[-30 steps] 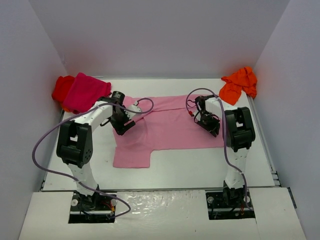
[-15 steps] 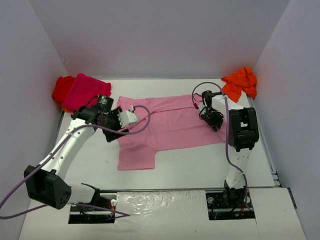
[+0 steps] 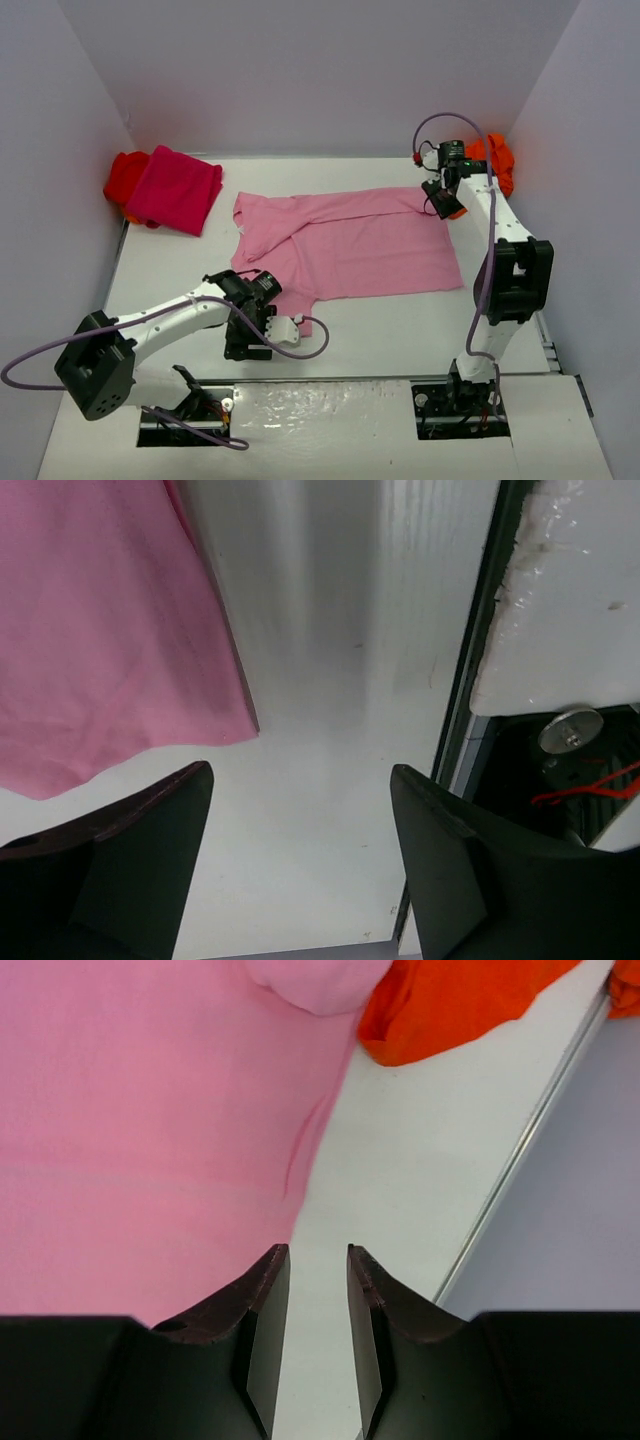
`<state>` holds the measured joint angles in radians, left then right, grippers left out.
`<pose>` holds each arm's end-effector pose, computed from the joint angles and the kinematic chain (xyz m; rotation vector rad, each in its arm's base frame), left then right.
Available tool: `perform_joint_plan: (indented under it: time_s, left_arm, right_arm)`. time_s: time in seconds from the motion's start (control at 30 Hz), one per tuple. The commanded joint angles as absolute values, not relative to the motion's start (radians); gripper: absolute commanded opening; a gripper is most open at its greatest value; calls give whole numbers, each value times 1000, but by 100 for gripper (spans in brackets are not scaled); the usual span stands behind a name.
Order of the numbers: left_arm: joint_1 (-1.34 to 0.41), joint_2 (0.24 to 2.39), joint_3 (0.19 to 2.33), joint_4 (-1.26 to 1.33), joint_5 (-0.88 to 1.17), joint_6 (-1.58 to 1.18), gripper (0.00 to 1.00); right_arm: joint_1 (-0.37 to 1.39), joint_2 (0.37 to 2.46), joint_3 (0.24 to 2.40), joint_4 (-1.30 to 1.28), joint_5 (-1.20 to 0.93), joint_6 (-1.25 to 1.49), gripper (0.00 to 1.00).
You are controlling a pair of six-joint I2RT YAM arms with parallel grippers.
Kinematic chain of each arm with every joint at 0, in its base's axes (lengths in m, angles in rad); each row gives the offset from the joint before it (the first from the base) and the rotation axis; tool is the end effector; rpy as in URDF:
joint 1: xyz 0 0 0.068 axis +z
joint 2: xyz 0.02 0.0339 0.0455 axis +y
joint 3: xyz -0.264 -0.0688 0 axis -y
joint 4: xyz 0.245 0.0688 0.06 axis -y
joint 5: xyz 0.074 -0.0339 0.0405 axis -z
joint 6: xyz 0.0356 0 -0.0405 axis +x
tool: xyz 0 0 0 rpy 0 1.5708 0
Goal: Fold and stack the t-shirts
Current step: Fold the flattened tshirt in 1/3 of the way, then grap the side of the flattened tshirt closest away from the robot with both arms
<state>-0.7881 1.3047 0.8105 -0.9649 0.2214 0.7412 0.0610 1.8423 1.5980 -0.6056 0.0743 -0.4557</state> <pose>0.1403 -0.1522 0.1968 2.1020 2.1640 -0.3392 0.4147 0.0227 0.2845 -0.5892 2.3632 -0.2687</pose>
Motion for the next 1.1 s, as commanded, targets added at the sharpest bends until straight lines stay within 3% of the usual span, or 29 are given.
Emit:
perform_joint_plan:
  time_s: [0.0, 0.4, 0.73, 0.8, 0.83, 1.07]
  left_arm:
    - [-826, 1280, 773, -857, 166, 698, 69]
    - [-828, 1363, 749, -684, 143, 646, 68]
    - [-828, 1459, 775, -668, 166, 611, 37]
    - [-828, 1480, 781, -667, 161, 603, 8]
    - [-828, 1488, 784, -664, 154, 596, 0]
    - [-827, 1428, 805, -715, 109, 573, 0]
  right_arm:
    - [58, 1765, 1563, -617, 11, -445, 27]
    - [57, 1711, 1509, -616, -32, -438, 26]
    - [60, 1635, 1402, -676, -49, -525, 28]
    - [60, 1633, 1364, -737, -43, -584, 28]
    - [60, 1632, 1344, -767, -38, -615, 28]
    - [58, 1613, 1222, -856, -4, -741, 33]
